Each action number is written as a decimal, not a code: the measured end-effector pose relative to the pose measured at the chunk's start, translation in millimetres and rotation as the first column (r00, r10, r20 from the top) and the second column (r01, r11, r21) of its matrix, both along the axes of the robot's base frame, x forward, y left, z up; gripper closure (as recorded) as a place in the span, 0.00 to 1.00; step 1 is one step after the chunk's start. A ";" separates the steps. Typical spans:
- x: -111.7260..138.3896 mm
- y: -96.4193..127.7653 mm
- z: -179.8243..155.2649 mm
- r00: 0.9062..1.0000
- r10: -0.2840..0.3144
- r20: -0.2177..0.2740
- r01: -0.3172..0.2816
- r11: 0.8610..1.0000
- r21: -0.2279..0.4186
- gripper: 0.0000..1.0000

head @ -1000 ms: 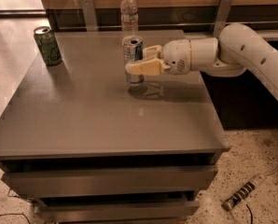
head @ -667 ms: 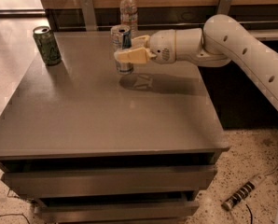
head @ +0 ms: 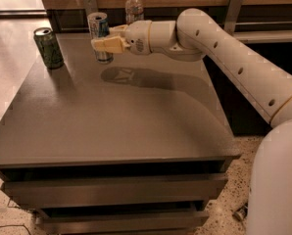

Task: Move redbull can near green can

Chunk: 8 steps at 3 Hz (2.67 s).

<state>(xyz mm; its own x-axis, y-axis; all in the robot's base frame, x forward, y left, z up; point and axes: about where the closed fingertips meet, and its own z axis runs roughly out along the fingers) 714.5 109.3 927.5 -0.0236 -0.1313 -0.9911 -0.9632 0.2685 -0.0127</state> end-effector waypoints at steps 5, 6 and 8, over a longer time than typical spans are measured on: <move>71.6 54.5 -42.1 0.994 -0.093 -0.050 0.094 0.995 0.022 1.00; 76.6 74.6 -47.4 0.994 -0.087 -0.060 0.089 0.996 0.033 1.00; 79.3 110.1 -55.0 0.995 -0.096 -0.029 0.096 0.995 -0.010 1.00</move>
Offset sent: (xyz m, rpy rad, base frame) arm 0.0480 0.0207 -0.0205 -0.0428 0.0081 -0.0415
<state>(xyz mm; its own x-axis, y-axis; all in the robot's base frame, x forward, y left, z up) 793.8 219.4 872.5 -0.0652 -0.1355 -0.9886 -0.9331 0.3594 0.0123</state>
